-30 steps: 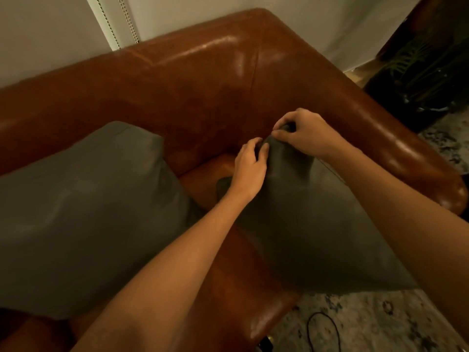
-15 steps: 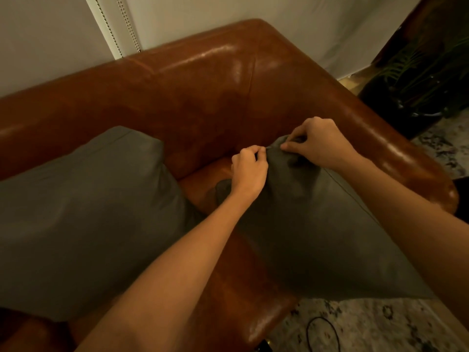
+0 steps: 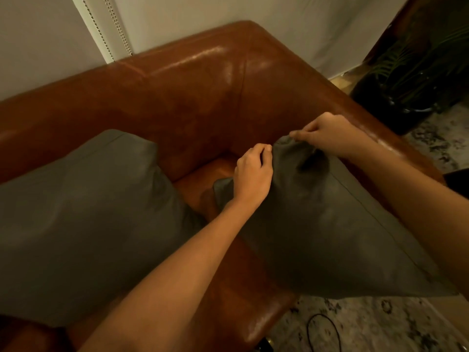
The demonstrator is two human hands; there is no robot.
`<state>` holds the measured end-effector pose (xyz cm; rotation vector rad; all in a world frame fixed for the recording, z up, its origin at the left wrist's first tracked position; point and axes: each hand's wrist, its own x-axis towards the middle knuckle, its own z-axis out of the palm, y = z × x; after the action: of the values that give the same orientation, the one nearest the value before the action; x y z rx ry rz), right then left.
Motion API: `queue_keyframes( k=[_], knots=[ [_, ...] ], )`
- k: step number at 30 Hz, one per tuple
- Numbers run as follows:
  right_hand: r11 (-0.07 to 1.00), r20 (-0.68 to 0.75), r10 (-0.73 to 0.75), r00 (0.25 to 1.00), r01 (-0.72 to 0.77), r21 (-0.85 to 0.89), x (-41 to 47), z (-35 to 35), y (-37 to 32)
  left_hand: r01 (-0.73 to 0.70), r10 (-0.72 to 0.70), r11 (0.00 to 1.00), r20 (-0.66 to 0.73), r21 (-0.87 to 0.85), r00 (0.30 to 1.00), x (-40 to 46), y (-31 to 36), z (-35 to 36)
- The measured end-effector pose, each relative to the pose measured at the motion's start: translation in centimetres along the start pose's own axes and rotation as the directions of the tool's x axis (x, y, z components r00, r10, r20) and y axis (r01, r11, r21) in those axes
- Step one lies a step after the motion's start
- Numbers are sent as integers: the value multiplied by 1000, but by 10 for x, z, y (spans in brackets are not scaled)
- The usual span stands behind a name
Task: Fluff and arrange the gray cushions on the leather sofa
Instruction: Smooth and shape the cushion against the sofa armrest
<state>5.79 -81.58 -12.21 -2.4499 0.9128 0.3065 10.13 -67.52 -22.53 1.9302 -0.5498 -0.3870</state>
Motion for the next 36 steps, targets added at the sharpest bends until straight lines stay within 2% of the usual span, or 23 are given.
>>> queue_keyframes(
  k=[3, 5, 8, 10, 12, 14, 15, 16, 19, 21, 23, 25, 27, 29, 32, 36],
  knots=[
    [960, 249, 95, 964, -23, -280, 12, -13, -16, 31, -31, 999, 13, -12, 999, 0, 6, 0],
    [938, 300, 95, 949, 15, -347, 11, -17, -25, 54, -52, 998, 60, -22, 997, 0, 7, 1],
    [949, 284, 49, 958, 44, -313, 7, -13, -28, 57, -38, 992, 157, -117, 987, -4, 7, 4],
    [977, 151, -2, 989, 34, -209, 3, -6, -23, 93, -63, 984, 194, -154, 979, -6, 4, 3],
    [998, -131, -55, 990, 51, -37, -2, 2, -17, 99, -67, 985, 215, -143, 974, -8, 0, 3],
    [980, -440, -12, 898, 97, 171, -10, 13, -7, 62, -33, 990, 226, -123, 974, -10, -3, 1],
    [957, -521, 43, 852, 115, 267, -13, 19, -1, 56, -25, 991, 235, -123, 972, -10, -4, 1],
    [921, -528, 95, 844, 127, 369, -16, 25, 5, 61, -29, 990, 248, -125, 968, -10, -4, 1],
    [759, -368, 150, 918, 131, 637, -22, 31, 12, 108, -73, 987, 258, -122, 963, -9, -3, 0],
    [739, -294, 156, 943, 86, 668, -18, 22, 10, 126, -94, 985, 246, -116, 965, -8, -2, -1],
    [841, -219, 115, 969, 22, 540, -8, 8, 8, 135, -104, 984, 246, -112, 964, -8, -3, -3],
    [922, -24, 102, 994, -85, 379, 0, -5, 4, 150, -119, 982, 244, -111, 962, -7, -4, -5],
    [943, 189, 145, 971, -194, 270, 7, -15, 3, 169, -141, 980, 226, -110, 964, -5, -5, -8],
    [948, 337, 161, 928, -240, 208, 10, -19, 0, 172, -146, 980, 229, -99, 962, -2, -1, -12],
    [976, 383, 101, 918, -166, 140, 14, -13, -8, 135, -96, 983, 275, -125, 957, 5, 8, -18],
    [975, 288, -46, 957, -20, 222, 8, 7, -15, 72, -35, 987, 251, -141, 967, 11, 7, -23]
  ],
)
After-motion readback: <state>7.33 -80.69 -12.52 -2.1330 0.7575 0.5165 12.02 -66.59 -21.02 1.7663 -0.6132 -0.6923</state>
